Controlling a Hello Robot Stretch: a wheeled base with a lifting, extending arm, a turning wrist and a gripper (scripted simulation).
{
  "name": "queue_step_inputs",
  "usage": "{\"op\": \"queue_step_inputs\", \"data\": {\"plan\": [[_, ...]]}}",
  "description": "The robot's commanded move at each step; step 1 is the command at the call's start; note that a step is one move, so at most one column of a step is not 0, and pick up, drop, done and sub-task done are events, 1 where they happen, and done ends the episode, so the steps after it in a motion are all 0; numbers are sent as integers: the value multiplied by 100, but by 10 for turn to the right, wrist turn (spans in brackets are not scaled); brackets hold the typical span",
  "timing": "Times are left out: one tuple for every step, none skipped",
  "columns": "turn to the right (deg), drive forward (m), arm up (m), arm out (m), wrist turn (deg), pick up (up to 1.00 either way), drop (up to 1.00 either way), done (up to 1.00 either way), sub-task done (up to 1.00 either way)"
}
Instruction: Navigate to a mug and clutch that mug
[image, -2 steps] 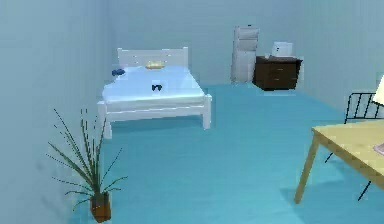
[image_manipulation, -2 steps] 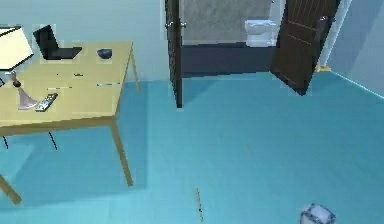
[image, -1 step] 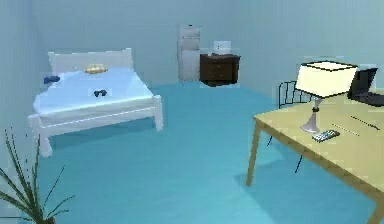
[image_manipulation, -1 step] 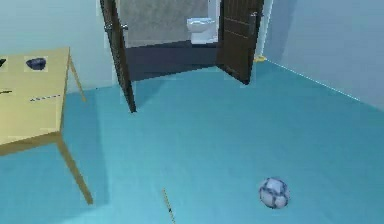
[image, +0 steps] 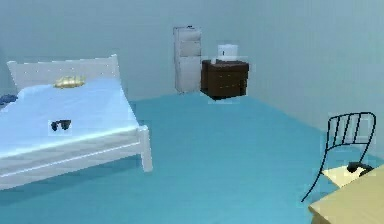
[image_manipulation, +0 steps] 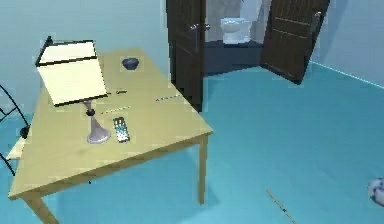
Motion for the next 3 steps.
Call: {"op": "queue_step_inputs", "data": {"plan": [[-210, 0, 0, 0, 0, 0, 0, 0, 0], [0, 75, 0, 0, 0, 0, 0, 0, 0], [360, 0, 0, 0, 0, 0, 0, 0, 0]]}}
